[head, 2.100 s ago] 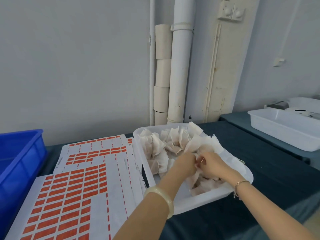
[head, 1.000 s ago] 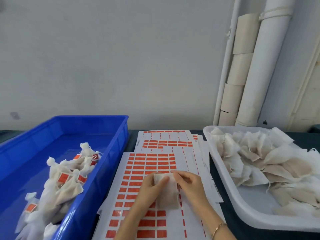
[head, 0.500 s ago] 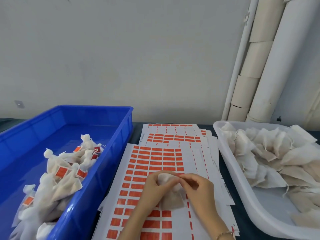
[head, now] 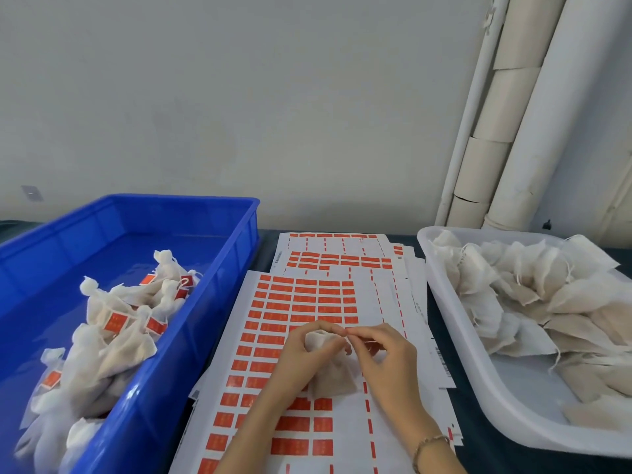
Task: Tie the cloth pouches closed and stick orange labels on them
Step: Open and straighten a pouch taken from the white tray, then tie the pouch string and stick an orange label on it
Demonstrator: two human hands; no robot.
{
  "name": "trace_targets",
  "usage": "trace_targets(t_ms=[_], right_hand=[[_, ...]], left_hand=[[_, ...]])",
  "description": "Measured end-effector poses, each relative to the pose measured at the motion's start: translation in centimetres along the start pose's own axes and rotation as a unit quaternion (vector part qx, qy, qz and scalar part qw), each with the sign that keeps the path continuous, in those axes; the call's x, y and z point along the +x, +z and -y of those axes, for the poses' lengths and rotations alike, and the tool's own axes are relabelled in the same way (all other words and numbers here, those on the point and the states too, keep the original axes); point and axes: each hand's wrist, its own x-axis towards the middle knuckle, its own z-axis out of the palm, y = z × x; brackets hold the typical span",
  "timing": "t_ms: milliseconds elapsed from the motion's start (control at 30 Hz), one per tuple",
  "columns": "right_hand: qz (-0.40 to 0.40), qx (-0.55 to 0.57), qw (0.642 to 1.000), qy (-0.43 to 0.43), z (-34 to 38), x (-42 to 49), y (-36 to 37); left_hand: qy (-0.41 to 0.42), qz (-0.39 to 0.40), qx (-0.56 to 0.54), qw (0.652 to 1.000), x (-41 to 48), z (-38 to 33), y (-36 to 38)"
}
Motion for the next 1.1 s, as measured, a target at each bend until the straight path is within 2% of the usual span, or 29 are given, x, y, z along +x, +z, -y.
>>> trace_targets(t_ms=[167, 700, 900, 1000, 1100], right_hand=[[0.006, 0.008, 1.000, 0.015, 0.0, 0.0, 0.1], [-0.100, -0.020, 0.993, 0.059, -0.6, 1.1, -0.6], [-0.132, -0.021, 0.987, 0.085, -0.5, 1.2, -0.6], [-0.149, 0.008, 0.984, 0.097, -0.6, 1.3, -0.9], [-0.172, 0.043, 0.978, 0.110, -0.7, 1.4, -1.3]], left_hand=[[0.004, 0.013, -0.022, 1.000, 0.0, 0.1, 0.0], [0.040, -0.006, -0.083, 0.996, 0.1, 0.2, 0.4], [0.034, -0.003, -0.057, 0.998, 0.1, 0.2, 0.8], [0.007, 0.041, -0.042, 0.998, -0.1, 0.2, 0.6], [-0.009, 0.075, 0.026, 0.997, -0.5, 0.2, 0.6]])
